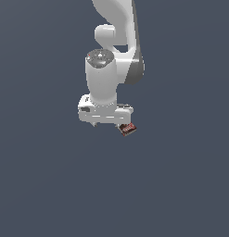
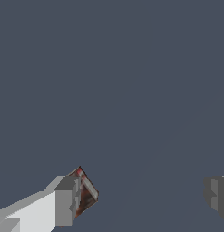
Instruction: Pick up the object and move it to a goal position.
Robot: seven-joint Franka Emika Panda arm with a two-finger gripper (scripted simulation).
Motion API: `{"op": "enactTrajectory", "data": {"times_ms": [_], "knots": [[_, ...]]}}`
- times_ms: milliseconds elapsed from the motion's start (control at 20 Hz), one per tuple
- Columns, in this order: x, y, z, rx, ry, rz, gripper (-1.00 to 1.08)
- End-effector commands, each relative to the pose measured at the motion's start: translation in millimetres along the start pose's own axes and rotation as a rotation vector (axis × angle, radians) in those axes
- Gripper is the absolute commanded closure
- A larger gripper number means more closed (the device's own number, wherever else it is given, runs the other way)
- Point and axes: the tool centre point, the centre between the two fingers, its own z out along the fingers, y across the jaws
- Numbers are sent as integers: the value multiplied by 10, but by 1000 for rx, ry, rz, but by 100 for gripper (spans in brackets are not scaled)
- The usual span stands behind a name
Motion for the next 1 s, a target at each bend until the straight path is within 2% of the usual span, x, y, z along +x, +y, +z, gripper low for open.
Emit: {"op": "enactTrajectory", "data": {"times_ms": [0,600,950], "knots": [[0,0,0,0,0,0,-92],[38,64,45,7,9,6,-92],[10,15,86,8,7,36,-92]]}}
